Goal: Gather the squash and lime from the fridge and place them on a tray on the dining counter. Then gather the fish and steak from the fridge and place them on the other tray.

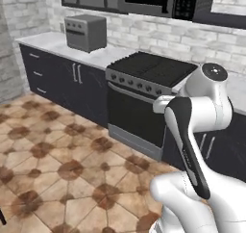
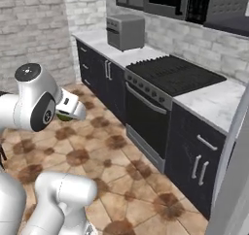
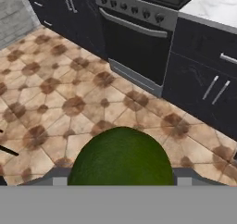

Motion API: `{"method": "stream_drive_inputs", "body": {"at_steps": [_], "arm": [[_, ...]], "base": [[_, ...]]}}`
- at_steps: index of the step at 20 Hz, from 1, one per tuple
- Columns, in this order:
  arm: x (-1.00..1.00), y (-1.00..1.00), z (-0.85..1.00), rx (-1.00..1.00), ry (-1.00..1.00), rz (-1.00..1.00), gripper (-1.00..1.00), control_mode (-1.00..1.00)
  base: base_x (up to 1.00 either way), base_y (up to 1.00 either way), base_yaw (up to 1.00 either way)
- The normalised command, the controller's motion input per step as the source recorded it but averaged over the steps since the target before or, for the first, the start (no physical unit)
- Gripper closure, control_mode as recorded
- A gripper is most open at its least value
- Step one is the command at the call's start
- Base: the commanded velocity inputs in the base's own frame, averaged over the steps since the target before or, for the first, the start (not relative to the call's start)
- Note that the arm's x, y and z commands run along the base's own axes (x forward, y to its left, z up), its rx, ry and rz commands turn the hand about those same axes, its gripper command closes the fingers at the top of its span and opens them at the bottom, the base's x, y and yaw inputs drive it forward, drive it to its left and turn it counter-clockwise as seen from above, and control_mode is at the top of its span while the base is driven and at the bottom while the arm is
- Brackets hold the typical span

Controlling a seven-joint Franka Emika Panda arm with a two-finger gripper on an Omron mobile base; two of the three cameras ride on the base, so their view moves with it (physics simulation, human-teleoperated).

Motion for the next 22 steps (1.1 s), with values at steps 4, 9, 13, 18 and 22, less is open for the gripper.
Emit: {"method": "stream_drive_inputs", "body": {"at_steps": [4,9,13,18,22], "arm": [[0.0,0.0,0.0,0.0,0.0,0.0,1.0,1.0],[0.0,0.0,0.0,0.0,0.0,0.0,1.0,1.0],[0.0,0.0,0.0,0.0,0.0,0.0,1.0,1.0],[0.0,0.0,0.0,0.0,0.0,0.0,1.0,1.0],[0.0,0.0,0.0,0.0,0.0,0.0,1.0,1.0]], "base": [[0.08,0.0,0.52],[0.1,0.0,0.51],[0.04,-0.06,0.5],[0.02,-0.12,0.49],[0.01,-0.17,0.49]]}}
